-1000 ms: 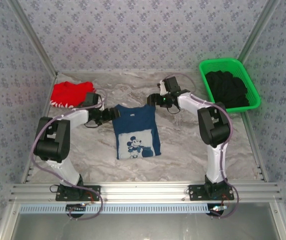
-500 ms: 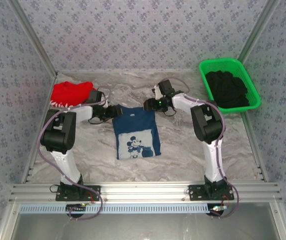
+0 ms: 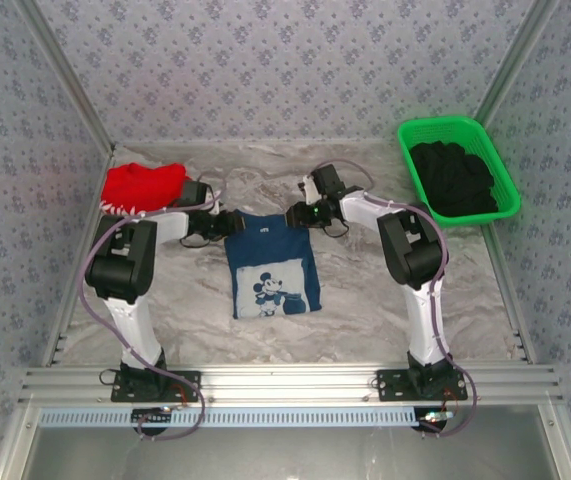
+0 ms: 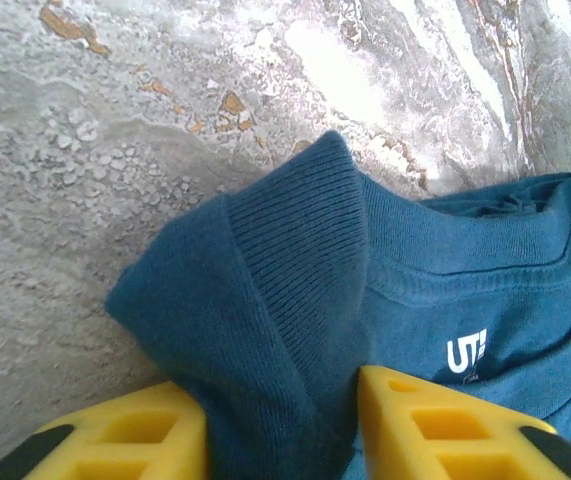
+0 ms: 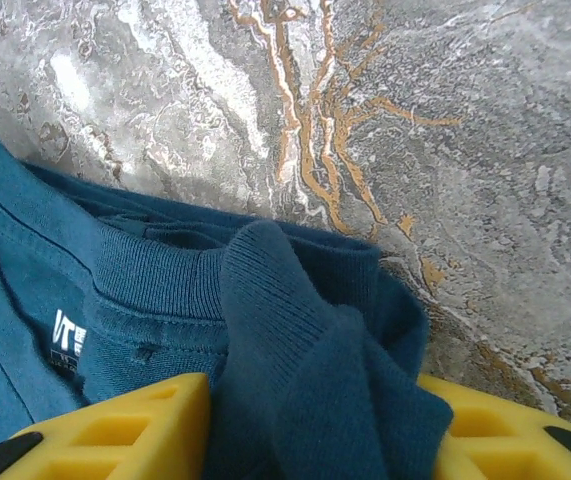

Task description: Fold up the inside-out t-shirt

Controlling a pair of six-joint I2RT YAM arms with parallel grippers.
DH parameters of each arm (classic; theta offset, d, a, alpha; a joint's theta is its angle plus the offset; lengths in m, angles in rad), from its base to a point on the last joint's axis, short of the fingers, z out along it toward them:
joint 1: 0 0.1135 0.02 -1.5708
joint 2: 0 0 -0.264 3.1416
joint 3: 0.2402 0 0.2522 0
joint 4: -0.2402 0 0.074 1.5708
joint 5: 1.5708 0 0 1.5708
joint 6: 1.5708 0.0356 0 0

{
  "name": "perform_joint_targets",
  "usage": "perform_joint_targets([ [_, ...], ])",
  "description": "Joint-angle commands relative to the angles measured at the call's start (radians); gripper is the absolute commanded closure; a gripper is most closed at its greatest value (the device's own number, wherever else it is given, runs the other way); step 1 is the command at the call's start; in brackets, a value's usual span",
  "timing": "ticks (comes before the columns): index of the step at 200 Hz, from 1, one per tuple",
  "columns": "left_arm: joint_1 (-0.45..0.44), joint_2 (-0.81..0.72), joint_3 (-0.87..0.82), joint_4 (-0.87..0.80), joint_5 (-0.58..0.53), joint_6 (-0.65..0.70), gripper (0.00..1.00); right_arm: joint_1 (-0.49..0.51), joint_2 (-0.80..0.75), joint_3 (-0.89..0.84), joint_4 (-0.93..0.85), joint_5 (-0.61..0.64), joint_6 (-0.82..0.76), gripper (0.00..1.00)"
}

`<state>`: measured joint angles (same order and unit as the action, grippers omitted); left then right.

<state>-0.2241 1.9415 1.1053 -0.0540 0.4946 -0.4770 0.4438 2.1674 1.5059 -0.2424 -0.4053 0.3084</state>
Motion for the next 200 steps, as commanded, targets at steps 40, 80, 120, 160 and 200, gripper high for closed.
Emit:
perform_joint_targets([
  [40,-0.035,0.062,-0.009,0.018,0.099,0.001,0.81,0.035,0.006,-0.031,0.013,-0.091,0.050,0.67],
  [80,-0.032,0.041,0.009,0.017,0.104,0.008,1.00,0.021,-0.013,-0.044,0.049,-0.117,0.079,0.84],
  [120,-0.005,-0.024,-0.005,0.056,0.072,-0.005,1.00,-0.017,-0.079,-0.068,0.092,-0.113,0.082,1.00],
  [160,0.009,-0.075,0.014,0.157,0.063,-0.044,1.00,-0.043,-0.133,-0.069,0.213,-0.119,0.128,1.00],
  [200,0.011,-0.082,0.202,0.111,0.051,-0.032,1.00,-0.068,-0.143,0.075,0.242,-0.107,0.133,1.00],
])
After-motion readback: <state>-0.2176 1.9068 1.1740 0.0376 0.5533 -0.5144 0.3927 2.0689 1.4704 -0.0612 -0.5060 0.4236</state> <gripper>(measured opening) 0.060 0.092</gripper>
